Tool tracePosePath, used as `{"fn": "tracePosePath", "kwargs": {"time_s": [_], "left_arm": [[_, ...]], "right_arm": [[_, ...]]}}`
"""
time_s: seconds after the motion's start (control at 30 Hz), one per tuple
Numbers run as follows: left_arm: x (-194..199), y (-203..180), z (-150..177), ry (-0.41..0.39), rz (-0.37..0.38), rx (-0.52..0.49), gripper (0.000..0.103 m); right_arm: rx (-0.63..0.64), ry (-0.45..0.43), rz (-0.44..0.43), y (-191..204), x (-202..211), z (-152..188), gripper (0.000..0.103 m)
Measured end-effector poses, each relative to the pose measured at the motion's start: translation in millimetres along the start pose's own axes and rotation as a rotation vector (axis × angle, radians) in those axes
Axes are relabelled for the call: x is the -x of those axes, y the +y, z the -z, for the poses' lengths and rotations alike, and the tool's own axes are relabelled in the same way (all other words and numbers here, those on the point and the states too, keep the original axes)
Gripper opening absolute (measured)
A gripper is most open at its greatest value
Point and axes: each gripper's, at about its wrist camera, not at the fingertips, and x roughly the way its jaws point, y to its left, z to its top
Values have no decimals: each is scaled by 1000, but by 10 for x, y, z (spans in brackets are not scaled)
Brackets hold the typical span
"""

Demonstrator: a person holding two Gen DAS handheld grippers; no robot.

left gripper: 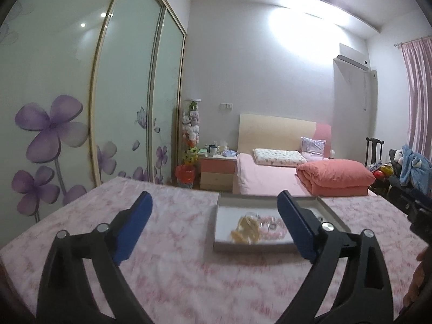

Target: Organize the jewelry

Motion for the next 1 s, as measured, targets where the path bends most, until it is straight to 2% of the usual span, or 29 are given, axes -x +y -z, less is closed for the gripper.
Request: {"fn": "tracePosePath", "kwargs": {"time_s": [0.1,0.43,0.73,1.0], "left_arm": [[138,42,147,11,-6,-8,98],[474,70,450,-10,-4,-7,99],[635,-85,556,-54,-25,-108,99],[588,-131,559,-39,-31,-125,99]], "right_arm": [[34,-19,20,53,121,93,101],[61,-45,7,146,404,388,101],[49,-30,21,142,462,596,101],[50,-29,25,139,478,609,101]]}}
